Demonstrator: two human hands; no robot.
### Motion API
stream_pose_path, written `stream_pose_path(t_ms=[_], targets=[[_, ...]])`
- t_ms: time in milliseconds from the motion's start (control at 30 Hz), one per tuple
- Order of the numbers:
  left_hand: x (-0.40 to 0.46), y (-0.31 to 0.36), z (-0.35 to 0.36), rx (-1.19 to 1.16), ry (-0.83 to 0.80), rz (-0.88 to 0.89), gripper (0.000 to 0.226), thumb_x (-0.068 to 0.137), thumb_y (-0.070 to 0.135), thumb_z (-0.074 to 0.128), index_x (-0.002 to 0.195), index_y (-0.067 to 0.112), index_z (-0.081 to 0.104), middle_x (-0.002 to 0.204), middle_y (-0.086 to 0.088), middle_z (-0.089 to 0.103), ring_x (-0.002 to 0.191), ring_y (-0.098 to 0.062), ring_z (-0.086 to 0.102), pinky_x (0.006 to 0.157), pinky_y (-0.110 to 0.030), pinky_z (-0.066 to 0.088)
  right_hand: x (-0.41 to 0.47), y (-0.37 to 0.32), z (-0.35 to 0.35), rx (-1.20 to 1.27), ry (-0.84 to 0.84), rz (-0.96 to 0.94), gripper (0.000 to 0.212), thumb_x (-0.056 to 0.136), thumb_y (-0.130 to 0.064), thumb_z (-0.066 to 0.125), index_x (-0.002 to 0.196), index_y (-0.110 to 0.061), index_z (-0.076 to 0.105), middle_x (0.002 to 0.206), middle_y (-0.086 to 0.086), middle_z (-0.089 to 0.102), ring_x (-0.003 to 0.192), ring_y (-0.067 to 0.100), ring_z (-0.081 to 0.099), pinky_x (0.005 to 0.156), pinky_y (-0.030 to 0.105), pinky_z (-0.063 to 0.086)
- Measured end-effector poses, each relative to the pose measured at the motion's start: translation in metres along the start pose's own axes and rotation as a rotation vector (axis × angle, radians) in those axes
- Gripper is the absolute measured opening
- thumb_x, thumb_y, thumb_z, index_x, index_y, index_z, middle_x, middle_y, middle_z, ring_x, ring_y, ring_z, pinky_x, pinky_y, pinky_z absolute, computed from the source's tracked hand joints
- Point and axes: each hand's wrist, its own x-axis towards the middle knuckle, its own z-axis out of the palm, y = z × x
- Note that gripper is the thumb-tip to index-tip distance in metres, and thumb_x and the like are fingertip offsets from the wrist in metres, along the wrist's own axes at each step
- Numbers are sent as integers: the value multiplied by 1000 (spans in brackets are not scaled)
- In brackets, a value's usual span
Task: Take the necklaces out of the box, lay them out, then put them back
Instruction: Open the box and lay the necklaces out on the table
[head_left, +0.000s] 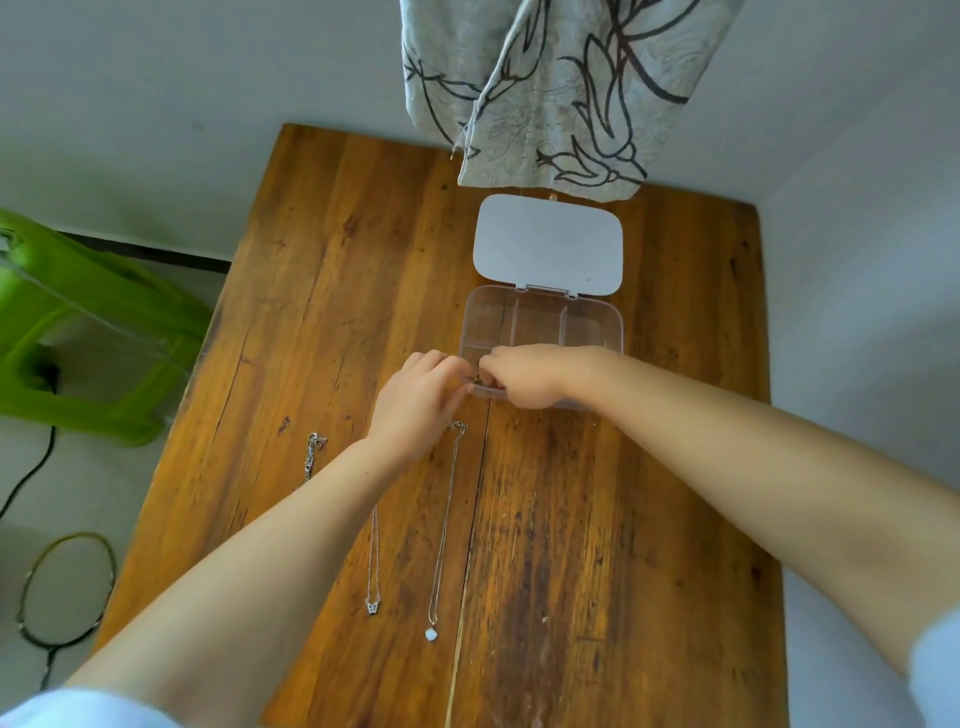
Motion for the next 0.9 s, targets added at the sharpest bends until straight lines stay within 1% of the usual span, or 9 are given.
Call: stream_pose_path(t_ms=[133,200,267,333,433,500,667,800,900], targets=[[0,0,0,18,1,4,13,90,23,55,100,15,59,98,-5,62,89,-25,52,62,-33,44,4,-1,1,-55,-20,3,26,93,-9,40,117,-8,50,118,12,47,90,28,54,76,40,45],[0,0,0,25,3,9,13,90,23,55,100,15,59,98,-5,63,89,-25,53,62,-34,45,5,-2,1,-86,-25,5,27,93,-9,39,118,-9,49,117,10,45,90,29,54,70,40,44],[0,0,0,25,7,7,14,90,23,55,100,15,59,98,-5,63,90,-25,53,62,-33,44,4,-3,0,-135,-35,6,26,94,-9,38,117,-9,50,113,8,42,84,26,50,61,36,39],[0,0,1,25,9,5,14,91,23,54,100,15,59,99,-5,63,90,-25,52,62,-31,41,4,-4,-1,-178,-41,3,24,94,-8,39,114,-9,53,106,5,40,81,24,48,58,34,37],[0,0,2,32,8,0,14,91,24,54,101,16,59,99,-4,63,91,-24,52,62,-30,39,4,-2,-2,-177,-34,-27,24,91,-7,43,112,-7,55,104,7,45,82,23,50,64,33,42],[0,0,2,29,8,-4,13,91,24,54,100,16,59,98,-4,63,90,-24,52,62,-30,40,2,0,-4,-167,-36,-54,25,90,-6,47,113,-6,56,105,10,49,82,23,50,61,30,39],[0,1,3,20,3,-24,13,91,24,53,101,17,58,99,-3,62,90,-23,51,63,-30,40,-10,7,-2,-138,47,-120,18,92,-7,47,108,-10,57,98,4,42,80,20,45,65,30,35],[0,3,1,15,-3,-31,13,92,25,53,101,18,58,98,-2,62,90,-21,51,63,-28,40,-14,11,1,-102,141,-154,17,94,-13,48,105,-14,61,99,4,47,84,22,51,72,37,48],[0,2,0,21,-1,-22,12,91,25,54,100,18,58,96,-2,62,89,-21,50,62,-28,40,-15,14,4,-56,178,-150,17,94,-13,47,105,-13,60,97,0,46,83,21,51,73,35,47]])
